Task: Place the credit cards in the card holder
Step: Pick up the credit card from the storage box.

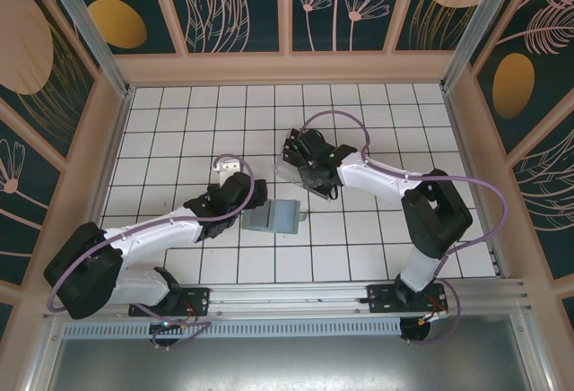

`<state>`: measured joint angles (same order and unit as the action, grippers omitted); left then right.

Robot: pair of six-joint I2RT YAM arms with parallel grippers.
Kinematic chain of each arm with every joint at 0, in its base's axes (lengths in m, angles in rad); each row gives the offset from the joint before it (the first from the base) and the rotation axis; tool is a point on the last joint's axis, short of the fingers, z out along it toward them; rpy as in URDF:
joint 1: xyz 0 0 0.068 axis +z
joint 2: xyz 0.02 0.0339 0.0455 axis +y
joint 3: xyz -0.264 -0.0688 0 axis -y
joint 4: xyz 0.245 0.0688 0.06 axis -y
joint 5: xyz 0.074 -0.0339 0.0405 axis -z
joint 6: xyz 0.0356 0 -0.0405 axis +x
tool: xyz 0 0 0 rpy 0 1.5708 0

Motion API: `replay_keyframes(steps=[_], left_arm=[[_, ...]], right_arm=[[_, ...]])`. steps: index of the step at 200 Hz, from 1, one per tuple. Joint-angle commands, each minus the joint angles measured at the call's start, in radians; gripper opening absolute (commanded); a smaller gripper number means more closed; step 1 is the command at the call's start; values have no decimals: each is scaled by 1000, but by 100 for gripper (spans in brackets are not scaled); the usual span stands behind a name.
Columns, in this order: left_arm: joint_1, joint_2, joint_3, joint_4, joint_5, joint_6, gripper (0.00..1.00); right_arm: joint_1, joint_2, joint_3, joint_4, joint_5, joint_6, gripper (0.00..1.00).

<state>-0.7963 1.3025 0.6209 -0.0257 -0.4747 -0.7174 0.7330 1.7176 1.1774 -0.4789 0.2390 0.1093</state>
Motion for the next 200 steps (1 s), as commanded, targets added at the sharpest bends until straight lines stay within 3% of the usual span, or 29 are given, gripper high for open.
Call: replay_keyframes(steps=[1, 80, 138, 200], left_arm=[[9, 12, 2, 26, 6, 9, 99], [8, 16, -3, 29, 9, 3, 98], [9, 14, -7, 30, 7, 1, 99], [8, 12, -12, 32, 7, 1, 99]], right_arm=[[8, 26, -16, -13, 13, -12, 36], [26, 39, -44, -13, -9, -6, 35], [32, 13, -38, -19, -40, -5, 19], [37, -16, -47, -12, -92, 8, 18]])
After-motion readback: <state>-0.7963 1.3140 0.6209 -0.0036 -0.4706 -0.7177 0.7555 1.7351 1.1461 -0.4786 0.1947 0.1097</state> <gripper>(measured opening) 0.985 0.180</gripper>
